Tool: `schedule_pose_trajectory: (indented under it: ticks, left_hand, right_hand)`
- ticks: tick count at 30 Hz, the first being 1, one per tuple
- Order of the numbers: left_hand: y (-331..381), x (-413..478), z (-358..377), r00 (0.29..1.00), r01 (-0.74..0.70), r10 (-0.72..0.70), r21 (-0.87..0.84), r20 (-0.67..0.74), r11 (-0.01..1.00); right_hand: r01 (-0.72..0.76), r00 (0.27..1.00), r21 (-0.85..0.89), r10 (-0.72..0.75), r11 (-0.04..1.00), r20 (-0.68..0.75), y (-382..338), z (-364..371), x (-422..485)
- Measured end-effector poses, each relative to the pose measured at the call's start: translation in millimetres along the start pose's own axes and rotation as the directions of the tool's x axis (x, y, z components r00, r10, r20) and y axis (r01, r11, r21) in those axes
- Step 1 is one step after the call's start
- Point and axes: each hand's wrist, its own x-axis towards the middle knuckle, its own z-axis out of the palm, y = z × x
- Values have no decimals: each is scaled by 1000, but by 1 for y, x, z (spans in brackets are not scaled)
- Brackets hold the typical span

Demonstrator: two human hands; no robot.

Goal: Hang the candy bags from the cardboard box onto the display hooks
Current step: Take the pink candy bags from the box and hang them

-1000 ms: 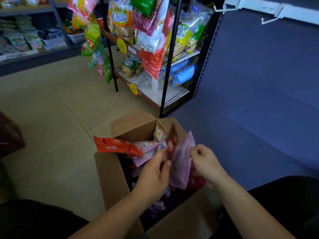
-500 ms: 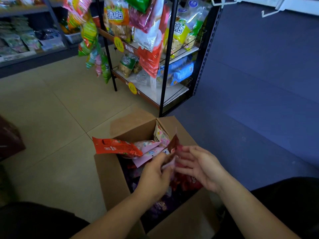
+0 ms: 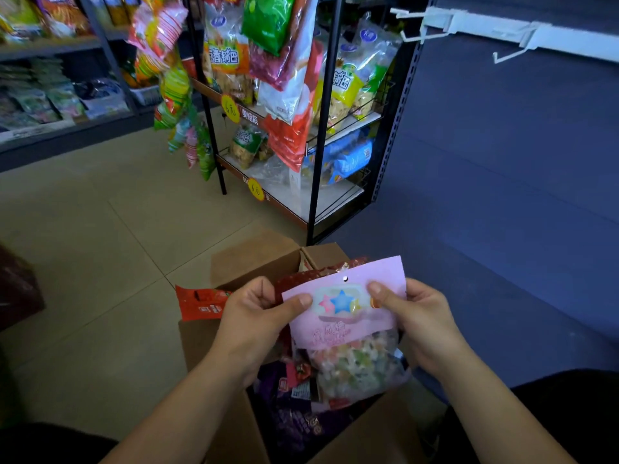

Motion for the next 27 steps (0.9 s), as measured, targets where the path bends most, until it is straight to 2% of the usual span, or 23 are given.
schedule_pose_trajectory:
  ticks: [4, 6, 10, 14, 18, 20, 22, 25, 27]
  left_hand:
    - [4, -1, 1, 994, -12, 20, 67, -112, 998]
    - [5, -2, 5, 985, -39, 60, 130, -160, 991]
    - [18, -1, 24, 971, -181, 214, 256, -107, 949]
    - [44, -6, 62, 952, -282, 300, 220, -52, 934]
    - [86, -30, 124, 903, -428, 424, 218, 64, 877]
    - [108, -46, 158, 874, -485, 456, 225, 169, 845]
    - [126, -58, 185, 845, -505, 433, 205, 314, 838]
    - [150, -72, 211, 756, -499, 376, 99, 535, 861]
    - [168, -77, 226, 715, -576, 439, 103, 544, 811]
  right_hand:
    - [86, 972, -107, -107, 991, -208, -9, -12, 1]
    - [124, 952, -182, -169, 975, -256, -13, -20, 1]
    - [202, 941, -335, -277, 920, -195, -35, -24, -7]
    - [243, 940, -340, -307, 909, -149, -78, -31, -25]
    - [223, 954, -216, -258, 951, -151, -117, -39, -45]
    - [228, 957, -182, -254, 957, -140, -141, -42, -59]
    - [254, 949, -163, -278, 953, -148, -166, -50, -73]
    - [269, 945, -142, -290, 953, -154, -206, -81, -95]
    - [268, 951, -125, -283, 955, -128, -231, -105, -111]
